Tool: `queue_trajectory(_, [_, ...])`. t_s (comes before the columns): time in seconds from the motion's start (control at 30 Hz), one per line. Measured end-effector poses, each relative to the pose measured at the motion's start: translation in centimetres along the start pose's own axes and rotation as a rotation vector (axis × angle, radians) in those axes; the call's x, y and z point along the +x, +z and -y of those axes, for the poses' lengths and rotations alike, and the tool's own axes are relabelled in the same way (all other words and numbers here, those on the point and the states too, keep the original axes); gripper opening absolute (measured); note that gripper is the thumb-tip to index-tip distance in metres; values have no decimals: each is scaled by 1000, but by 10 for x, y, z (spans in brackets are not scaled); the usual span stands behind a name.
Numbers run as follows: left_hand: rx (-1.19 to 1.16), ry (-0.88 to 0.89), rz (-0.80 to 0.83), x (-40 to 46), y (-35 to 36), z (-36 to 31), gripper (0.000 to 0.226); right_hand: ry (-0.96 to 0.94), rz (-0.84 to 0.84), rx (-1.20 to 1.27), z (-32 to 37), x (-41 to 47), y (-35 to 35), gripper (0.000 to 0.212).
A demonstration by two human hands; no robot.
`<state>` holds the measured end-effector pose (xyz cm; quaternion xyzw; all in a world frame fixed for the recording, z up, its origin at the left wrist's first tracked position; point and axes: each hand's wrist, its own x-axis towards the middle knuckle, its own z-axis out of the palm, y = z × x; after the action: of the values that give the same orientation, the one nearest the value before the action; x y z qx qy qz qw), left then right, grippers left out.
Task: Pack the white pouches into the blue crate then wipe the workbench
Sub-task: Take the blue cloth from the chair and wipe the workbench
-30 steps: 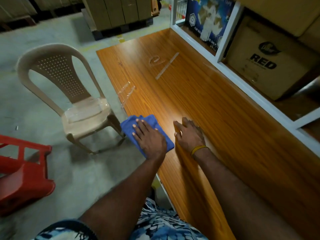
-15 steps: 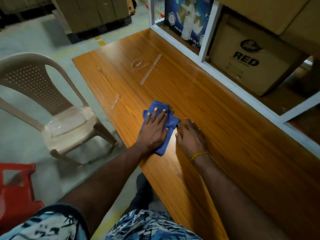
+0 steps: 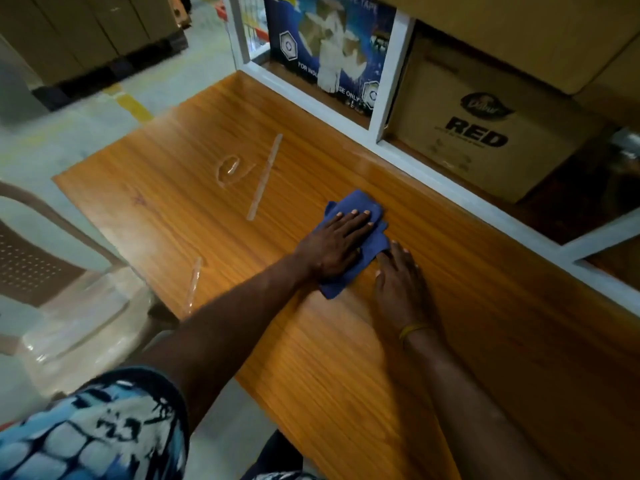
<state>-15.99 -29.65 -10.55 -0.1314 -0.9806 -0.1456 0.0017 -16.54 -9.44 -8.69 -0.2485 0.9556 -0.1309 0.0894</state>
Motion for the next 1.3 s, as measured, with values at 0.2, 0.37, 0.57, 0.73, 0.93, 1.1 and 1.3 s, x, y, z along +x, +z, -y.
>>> queue_trajectory(0.2, [-32, 156, 76, 78, -7, 49, 62, 73, -42, -4, 2, 56, 0, 48])
queue_trajectory(0.37, [-28, 297, 100, 123, -14, 69, 61, 120, -43, 2, 0, 94, -6, 51])
queue_trajectory(0.57, [17, 224, 104, 154, -19, 84, 62, 144, -37, 0, 0, 122, -8, 57])
queue_trajectory(0.73, [35, 51, 40, 149, -17, 87, 62, 165, -32, -2, 8, 131, -10, 61])
queue_trajectory(0.93, [37, -304, -64, 132, -28, 104, 59, 193, 37, -33, 20, 141, -14, 66])
queue_trajectory(1.1, [-3, -576, -140, 107, -48, 147, 59, 172, 61, -62, 38, 153, -11, 61])
queue_trajectory(1.3, [-8, -816, -222, 67, -45, 148, 59, 99, 67, -72, 77, 159, -1, 57])
